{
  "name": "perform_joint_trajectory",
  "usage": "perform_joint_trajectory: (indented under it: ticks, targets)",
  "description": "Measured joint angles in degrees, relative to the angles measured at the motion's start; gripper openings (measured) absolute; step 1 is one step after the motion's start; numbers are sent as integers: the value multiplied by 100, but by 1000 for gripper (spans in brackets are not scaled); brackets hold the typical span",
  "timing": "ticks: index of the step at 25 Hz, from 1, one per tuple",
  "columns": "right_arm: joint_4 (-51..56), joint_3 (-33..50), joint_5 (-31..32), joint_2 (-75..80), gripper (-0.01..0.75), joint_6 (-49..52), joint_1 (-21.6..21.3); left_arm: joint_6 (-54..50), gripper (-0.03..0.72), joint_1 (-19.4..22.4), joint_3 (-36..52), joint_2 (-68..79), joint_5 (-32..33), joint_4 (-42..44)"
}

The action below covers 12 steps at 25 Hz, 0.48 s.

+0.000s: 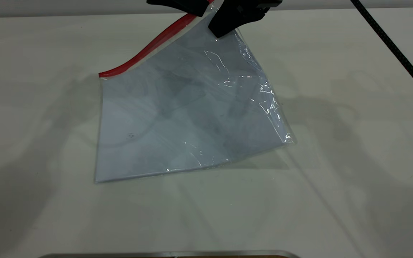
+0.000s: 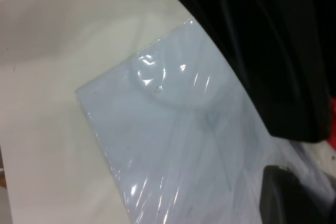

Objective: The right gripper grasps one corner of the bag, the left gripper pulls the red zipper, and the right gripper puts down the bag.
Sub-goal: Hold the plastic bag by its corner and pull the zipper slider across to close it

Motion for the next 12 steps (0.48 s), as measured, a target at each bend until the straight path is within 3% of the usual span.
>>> perform_joint_trajectory:
  ticks: [12]
  targets:
    - [-5, 0, -101, 0, 33, 0, -5, 138, 67, -78, 0, 3, -191, 0]
